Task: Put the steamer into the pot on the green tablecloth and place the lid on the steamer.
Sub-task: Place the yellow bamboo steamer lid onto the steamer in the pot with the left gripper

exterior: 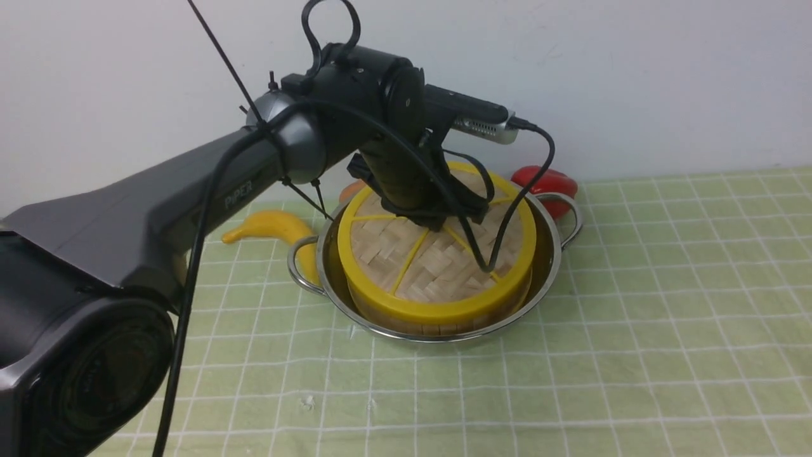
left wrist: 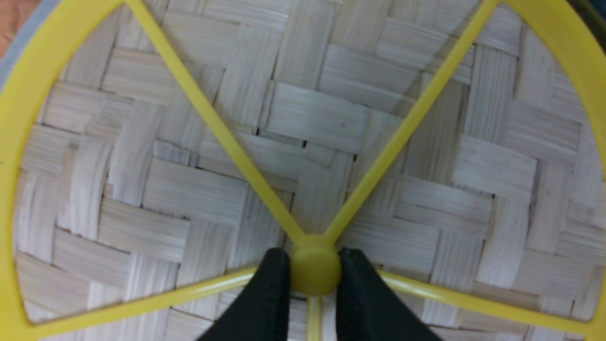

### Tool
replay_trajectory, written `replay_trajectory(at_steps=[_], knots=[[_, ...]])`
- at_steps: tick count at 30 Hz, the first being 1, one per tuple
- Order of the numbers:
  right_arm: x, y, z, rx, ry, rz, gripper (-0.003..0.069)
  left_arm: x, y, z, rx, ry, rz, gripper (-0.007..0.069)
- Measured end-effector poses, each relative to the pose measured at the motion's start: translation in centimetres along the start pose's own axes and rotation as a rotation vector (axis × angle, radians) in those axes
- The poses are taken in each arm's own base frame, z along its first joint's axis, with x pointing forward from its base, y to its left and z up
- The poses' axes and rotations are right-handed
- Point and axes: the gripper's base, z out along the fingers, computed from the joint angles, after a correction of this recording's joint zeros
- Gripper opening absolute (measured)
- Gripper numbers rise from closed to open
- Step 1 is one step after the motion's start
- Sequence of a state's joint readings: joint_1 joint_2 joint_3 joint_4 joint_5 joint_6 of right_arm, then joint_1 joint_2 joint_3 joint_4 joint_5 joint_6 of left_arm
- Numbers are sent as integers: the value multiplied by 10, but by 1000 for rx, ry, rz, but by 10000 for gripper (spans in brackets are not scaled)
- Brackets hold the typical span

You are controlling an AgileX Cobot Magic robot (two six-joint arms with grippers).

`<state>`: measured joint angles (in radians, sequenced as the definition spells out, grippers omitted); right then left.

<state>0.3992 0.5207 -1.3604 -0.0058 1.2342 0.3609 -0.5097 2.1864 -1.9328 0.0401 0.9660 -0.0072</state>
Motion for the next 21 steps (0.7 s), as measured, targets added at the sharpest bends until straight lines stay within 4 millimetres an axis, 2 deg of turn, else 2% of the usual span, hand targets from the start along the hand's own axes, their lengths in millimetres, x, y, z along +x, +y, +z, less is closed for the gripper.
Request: replay_trajectory(at_steps=[21], knots=[[0,0,0,0,0,0,484,-7,0,-4,0,-10,-2,115]])
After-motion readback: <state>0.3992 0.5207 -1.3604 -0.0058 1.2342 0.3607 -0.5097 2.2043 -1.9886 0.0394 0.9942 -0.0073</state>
